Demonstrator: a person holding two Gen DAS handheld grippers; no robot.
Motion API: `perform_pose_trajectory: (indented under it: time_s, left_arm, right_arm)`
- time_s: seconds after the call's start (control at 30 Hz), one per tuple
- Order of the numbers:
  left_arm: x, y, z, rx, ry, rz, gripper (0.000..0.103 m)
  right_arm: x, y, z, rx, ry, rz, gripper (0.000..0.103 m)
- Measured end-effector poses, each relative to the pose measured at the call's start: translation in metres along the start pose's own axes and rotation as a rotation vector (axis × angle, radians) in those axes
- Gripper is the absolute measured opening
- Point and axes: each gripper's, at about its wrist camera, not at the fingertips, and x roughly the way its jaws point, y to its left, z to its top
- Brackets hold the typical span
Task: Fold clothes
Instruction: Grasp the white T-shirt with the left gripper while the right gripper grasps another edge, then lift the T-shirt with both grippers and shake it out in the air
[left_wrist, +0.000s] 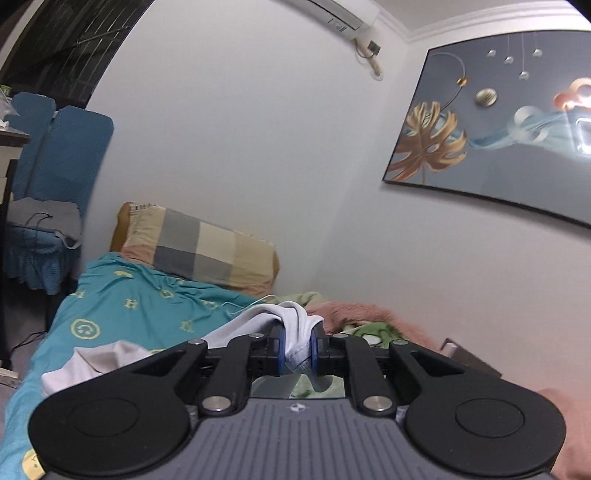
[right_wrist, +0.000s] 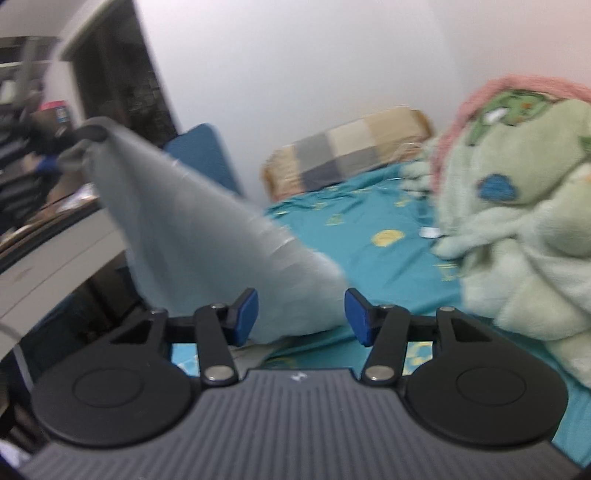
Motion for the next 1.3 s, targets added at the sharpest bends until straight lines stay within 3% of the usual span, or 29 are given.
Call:
perform_pose_trajectory:
  time_s: [0.1, 0.2, 0.4, 0.53, 0.57, 0.6, 0.63, 0.73, 0.93, 0.97, 1.07, 1.2, 1.3]
  left_arm:
    - [0.000, 0.026, -0.014, -0.044, 0.001, -0.036, 0.014]
    - [0.013, 0.066, -0.032, -0.119, 0.001, -0.053, 0.014]
    - [0.035, 0.136, -0.046, -0.210, 0.021, -0.032, 0.014]
    - [0.034, 0.166, -0.048, -0.244, 0.020, -0.003, 0.015]
    - [0.034, 0.172, -0.049, -0.246, 0.024, 0.020, 0.015]
    - [0.033, 0.178, -0.050, -0.248, 0.027, 0.042, 0.015]
    - [0.033, 0.184, -0.051, -0.251, 0.031, 0.064, 0.015]
    - [0.040, 0.179, -0.057, -0.221, 0.076, 0.094, 0.015]
    - [0.053, 0.168, -0.070, -0.161, 0.166, 0.153, 0.016]
    - [0.055, 0.167, -0.072, -0.150, 0.181, 0.163, 0.017]
    - [0.056, 0.144, -0.092, 0.013, 0.221, 0.186, 0.023]
    - [0.058, 0.113, -0.119, 0.230, 0.274, 0.217, 0.029]
    - [0.059, 0.090, -0.139, 0.394, 0.313, 0.238, 0.037]
  right_arm:
    - [0.008, 0.018, -0.008, -0.019, 0.055, 0.106, 0.056]
    - [0.028, 0.040, -0.020, -0.037, 0.133, 0.142, 0.056]
    - [0.096, 0.071, -0.029, 0.108, 0.156, 0.197, 0.056]
    - [0.146, 0.087, -0.046, 0.125, 0.215, 0.125, 0.052]
    - [0.153, 0.089, -0.051, 0.107, 0.223, 0.099, 0.044]
    - [0.154, 0.088, -0.053, 0.088, 0.235, 0.070, 0.024]
    - [0.154, 0.087, -0.053, 0.071, 0.251, 0.040, 0.012]
    - [0.142, 0.079, -0.048, 0.039, 0.270, -0.029, 0.008]
    - [0.088, 0.047, 0.001, 0.012, 0.283, -0.072, 0.008]
    - [0.081, 0.041, 0.009, 0.005, 0.282, -0.080, 0.008]
    - [0.073, 0.011, 0.021, 0.050, 0.294, -0.067, 0.008]
    - [0.072, -0.025, 0.012, 0.223, 0.315, -0.001, 0.008]
    - [0.072, -0.034, 0.011, 0.283, 0.308, 0.046, 0.008]
